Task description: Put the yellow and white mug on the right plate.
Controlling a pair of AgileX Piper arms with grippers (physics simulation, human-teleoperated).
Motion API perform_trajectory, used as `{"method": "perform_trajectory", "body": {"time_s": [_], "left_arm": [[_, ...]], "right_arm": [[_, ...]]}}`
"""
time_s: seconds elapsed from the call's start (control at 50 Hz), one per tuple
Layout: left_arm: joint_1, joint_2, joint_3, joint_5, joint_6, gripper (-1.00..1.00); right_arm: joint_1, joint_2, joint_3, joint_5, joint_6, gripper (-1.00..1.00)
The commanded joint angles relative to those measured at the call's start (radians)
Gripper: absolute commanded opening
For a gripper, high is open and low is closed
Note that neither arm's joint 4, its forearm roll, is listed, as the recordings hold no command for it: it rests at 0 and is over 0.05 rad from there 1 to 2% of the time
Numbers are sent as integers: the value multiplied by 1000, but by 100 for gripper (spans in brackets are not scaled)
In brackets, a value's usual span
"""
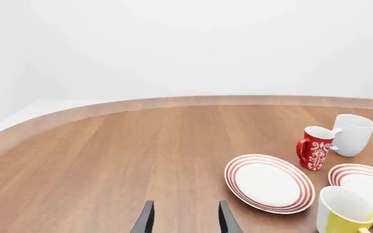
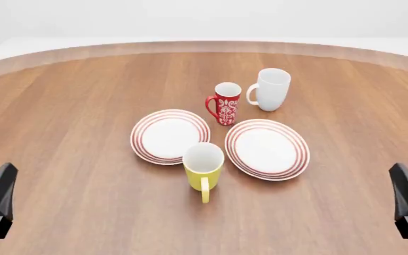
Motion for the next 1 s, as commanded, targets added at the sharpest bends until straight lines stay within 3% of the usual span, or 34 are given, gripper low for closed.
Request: {"method": "perform_trajectory", "body": {"time_s": [0.02,0.16,0.32,0.36,0.44,0.46,0.48,0.52,0.6,0.68,0.74,0.78,0.88,1.0], "left_arm": [[0,0,0,0,0,100],[0,0,0,0,0,100],[0,0,0,0,0,100],[0,0,0,0,0,100],[0,0,0,0,0,100],[0,0,0,0,0,100],[0,0,0,0,0,100],[0,0,0,0,0,100],[0,0,0,0,0,100],[0,0,0,0,0,100],[0,0,0,0,0,100],[0,0,0,0,0,100],[0,0,0,0,0,100],[0,0,0,0,0,100]], "right_arm": [[132,321,-130,-14,-89,100],[137,341,-166,11,-97,100],[152,366,-188,50,-56,100],[162,373,-201,69,-72,100],[201,379,-249,136,-22,100],[217,391,-274,175,48,100],[226,389,-282,188,33,100],[235,400,-308,218,76,100],[280,430,-347,262,101,100],[321,465,-422,320,85,100],[352,504,-425,331,125,100],[382,510,-444,348,110,100],[435,559,-476,376,190,100],[473,602,-542,408,202,100]]}}
